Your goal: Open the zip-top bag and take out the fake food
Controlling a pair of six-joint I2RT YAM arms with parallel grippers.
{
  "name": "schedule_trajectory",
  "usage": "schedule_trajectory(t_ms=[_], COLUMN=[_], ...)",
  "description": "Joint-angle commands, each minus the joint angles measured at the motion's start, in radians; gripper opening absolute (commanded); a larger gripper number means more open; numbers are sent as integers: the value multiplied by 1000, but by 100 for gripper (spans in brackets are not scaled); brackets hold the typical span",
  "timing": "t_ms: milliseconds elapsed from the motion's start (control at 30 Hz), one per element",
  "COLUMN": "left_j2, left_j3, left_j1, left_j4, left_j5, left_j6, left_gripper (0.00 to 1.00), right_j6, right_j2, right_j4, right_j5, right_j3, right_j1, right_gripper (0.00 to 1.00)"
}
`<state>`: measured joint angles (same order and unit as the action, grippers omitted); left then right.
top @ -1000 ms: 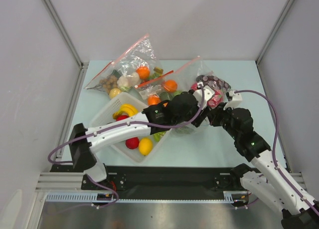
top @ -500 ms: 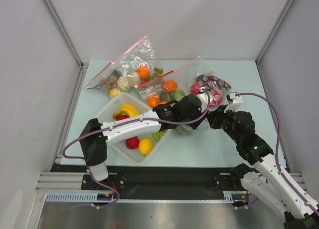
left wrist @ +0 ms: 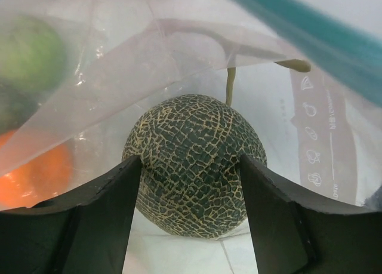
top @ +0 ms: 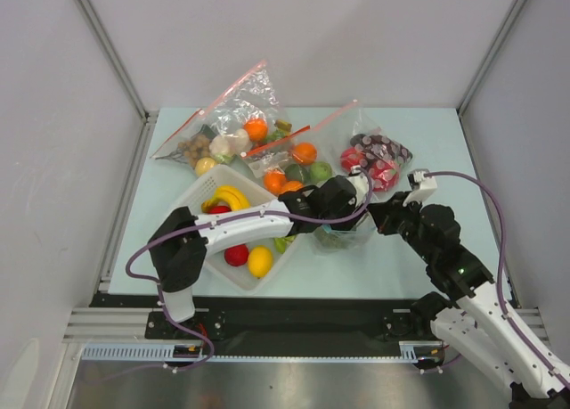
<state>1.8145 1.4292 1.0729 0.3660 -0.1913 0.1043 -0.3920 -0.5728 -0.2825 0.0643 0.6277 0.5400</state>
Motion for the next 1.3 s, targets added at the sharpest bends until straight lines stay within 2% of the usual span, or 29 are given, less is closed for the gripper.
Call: schedule_trajectory(t_ms=[0, 33, 67, 133, 167, 300, 667, 833, 933, 967, 1033, 1067, 1167, 1267], left_j2=[-14, -18, -17, -9, -4, 5, -7, 19, 29, 28, 17, 3, -36, -44], left_j3=[-39, -45, -59, -67, -67, -78, -95, -137, -154, -157, -161, -161, -154, -119], left_j1=[-5, -7, -8, -7, -8, -7, 25, 45, 55, 58, 64, 64, 64, 64], left_j4=[-39, -38, -38, -36, -29, -22, 85, 83, 86, 86, 79, 77, 64, 86], left_j5=[61, 61, 64, 82, 92, 93, 78, 89, 72, 60, 50, 50, 41, 46], left_j6=[58, 72, 80, 98, 101, 115, 97, 83, 78, 78, 72, 71, 63, 52], left_gripper=[72, 72, 79, 84, 90, 100, 100, 100, 84, 65, 52, 37, 12, 16], right_j6=[-8, -10, -10, -8, -10, -10, -10, -8, -5, -2, -2, -1, 8, 15], right_j2=[-1, 1, -1, -1, -5, -13, -18, -19, -19, -21, -18, -16, -16, -15], right_j4=[22, 20, 22, 28, 29, 32, 40, 40, 36, 32, 28, 25, 16, 5], right_j5=[5, 8, 9, 11, 9, 11, 23, 26, 35, 42, 45, 52, 71, 78], right_j3=[-6, -8, -8, -13, -13, -14, -17, -14, -13, -11, -8, -6, 0, 10], right_j1=[8, 8, 8, 8, 9, 9, 11, 11, 12, 11, 11, 11, 11, 9], right_gripper=[0, 0, 0, 0, 0, 0, 0, 0, 0, 0, 0, 0, 0, 0])
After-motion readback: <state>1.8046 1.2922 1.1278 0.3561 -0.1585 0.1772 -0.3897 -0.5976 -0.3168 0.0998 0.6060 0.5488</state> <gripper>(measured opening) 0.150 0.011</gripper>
